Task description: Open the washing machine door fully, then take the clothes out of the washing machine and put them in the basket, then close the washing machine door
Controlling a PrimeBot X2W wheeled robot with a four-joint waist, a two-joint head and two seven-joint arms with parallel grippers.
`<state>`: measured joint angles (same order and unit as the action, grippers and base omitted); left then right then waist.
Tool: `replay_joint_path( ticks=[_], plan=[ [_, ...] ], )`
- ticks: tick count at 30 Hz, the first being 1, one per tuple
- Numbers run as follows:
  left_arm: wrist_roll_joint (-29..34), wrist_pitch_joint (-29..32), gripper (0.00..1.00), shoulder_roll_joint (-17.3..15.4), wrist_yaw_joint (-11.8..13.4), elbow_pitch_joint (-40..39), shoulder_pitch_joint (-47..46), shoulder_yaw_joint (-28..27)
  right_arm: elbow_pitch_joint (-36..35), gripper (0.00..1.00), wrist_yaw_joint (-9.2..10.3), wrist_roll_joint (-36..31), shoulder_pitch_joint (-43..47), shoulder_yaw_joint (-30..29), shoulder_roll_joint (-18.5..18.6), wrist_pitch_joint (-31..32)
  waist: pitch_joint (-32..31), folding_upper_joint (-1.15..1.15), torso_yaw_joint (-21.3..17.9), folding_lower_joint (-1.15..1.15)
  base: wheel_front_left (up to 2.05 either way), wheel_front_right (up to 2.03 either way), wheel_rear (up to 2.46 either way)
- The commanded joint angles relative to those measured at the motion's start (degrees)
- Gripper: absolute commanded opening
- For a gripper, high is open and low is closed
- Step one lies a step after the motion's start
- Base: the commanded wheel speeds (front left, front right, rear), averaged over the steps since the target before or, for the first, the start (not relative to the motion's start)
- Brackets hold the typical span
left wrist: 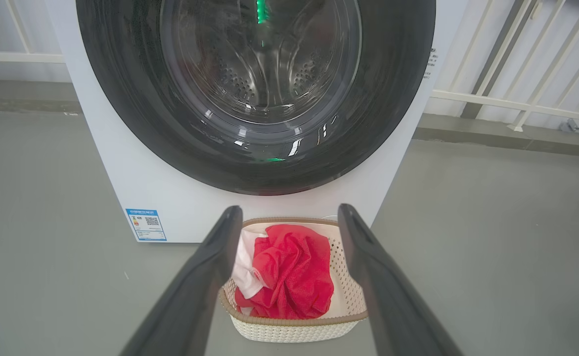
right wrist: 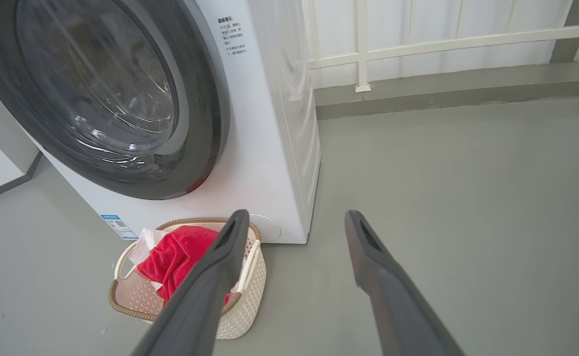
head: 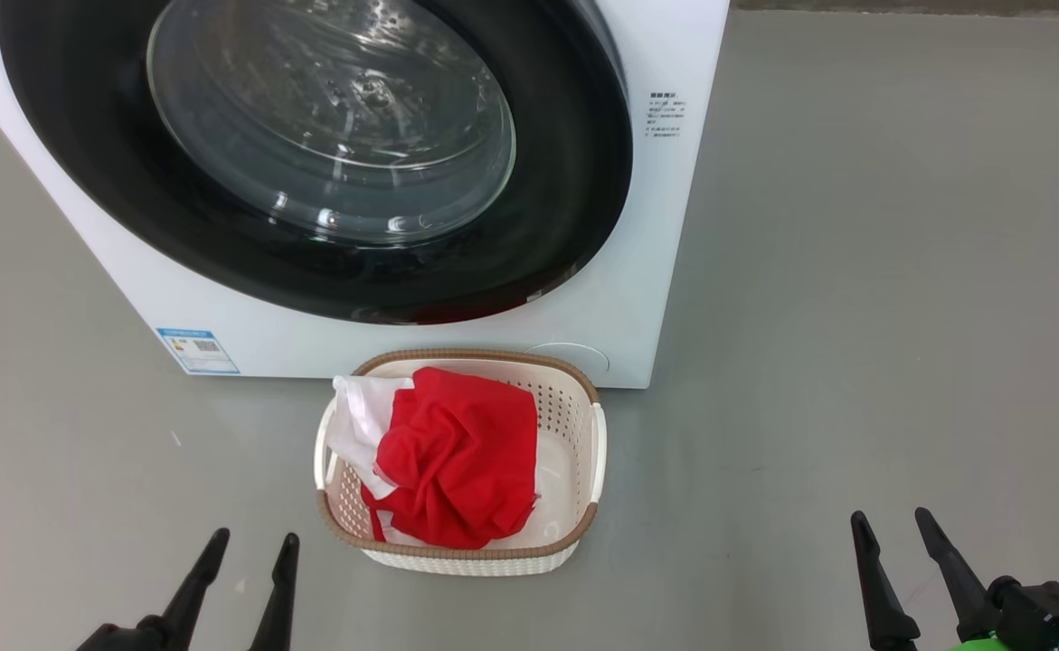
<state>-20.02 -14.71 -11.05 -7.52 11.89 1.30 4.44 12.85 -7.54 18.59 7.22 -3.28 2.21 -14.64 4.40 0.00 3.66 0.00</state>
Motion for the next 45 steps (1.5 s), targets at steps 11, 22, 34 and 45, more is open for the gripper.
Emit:
replay_joint_path(
  ticks=[11, 22, 34, 45],
  plan=[
    [0.66, -0.29, 1.00, -0.41, 0.03, -1.76, -0.48, -2.49, -2.22, 1.00, 0.05, 1.24, 0.31, 0.61, 0.66, -0.36, -0.27, 0.00, 0.15, 0.00, 0.00, 0.00, 0.00],
    [0.31, -0.29, 1.00, -0.42, 0.03, -1.87, -0.45, -2.30, -2.20, 1.00, 0.05, 1.21, 0.39, 0.55, 0.66, -0.36, -0.41, 0.00, 0.38, 0.00, 0.00, 0.00, 0.00],
    [-0.78, 0.22, 0.00, 2.32, 0.00, 2.49, 0.92, 1.04, 2.33, 0.00, -0.01, 0.62, 1.10, -0.27, -0.85, 0.20, -0.29, 0.00, 0.81, 0.00, 0.00, 0.00, 0.00],
    [-7.42, 1.82, 0.00, 2.59, 0.01, 2.45, 0.26, 0.30, 2.19, 0.00, 0.00, 7.54, -0.11, -0.02, -0.34, 1.67, -0.69, 0.00, 0.40, 0.01, 0.00, 0.00, 0.00]
  ],
)
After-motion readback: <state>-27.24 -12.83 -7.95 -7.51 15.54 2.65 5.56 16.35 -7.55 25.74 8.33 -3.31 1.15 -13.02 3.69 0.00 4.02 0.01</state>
